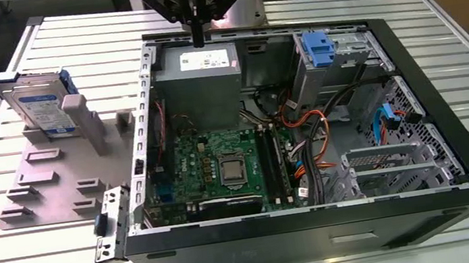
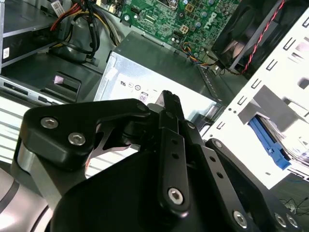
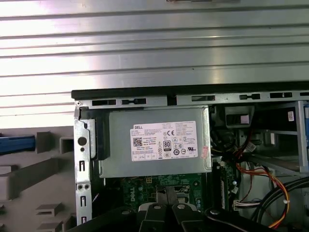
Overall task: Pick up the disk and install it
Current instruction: 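Reach for the disk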
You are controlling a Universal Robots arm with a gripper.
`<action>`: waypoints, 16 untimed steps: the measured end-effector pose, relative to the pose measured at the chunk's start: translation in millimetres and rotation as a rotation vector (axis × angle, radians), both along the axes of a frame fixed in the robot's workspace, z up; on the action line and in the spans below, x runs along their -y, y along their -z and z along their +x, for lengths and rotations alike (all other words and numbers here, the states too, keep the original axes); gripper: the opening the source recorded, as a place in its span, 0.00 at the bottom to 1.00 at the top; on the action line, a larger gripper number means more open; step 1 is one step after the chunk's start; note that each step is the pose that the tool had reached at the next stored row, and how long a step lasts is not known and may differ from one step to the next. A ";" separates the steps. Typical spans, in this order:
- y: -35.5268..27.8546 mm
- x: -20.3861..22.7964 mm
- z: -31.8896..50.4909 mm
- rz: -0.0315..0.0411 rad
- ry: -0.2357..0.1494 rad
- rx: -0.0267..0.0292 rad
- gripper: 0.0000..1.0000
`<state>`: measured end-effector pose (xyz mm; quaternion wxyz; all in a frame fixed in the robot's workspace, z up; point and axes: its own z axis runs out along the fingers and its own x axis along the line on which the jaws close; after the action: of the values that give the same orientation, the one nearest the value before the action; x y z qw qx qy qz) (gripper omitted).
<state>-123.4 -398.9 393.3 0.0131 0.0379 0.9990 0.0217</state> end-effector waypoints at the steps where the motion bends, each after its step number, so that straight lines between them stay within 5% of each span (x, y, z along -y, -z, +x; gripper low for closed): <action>1: 0.0 0.0 -0.3 0.0001 0.000 0.0000 0.11; 16: 0.0 0.0 -5.8 0.0000 0.000 0.0000 0.11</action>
<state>-129.2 -399.0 393.3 0.0131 0.0379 0.9990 0.0217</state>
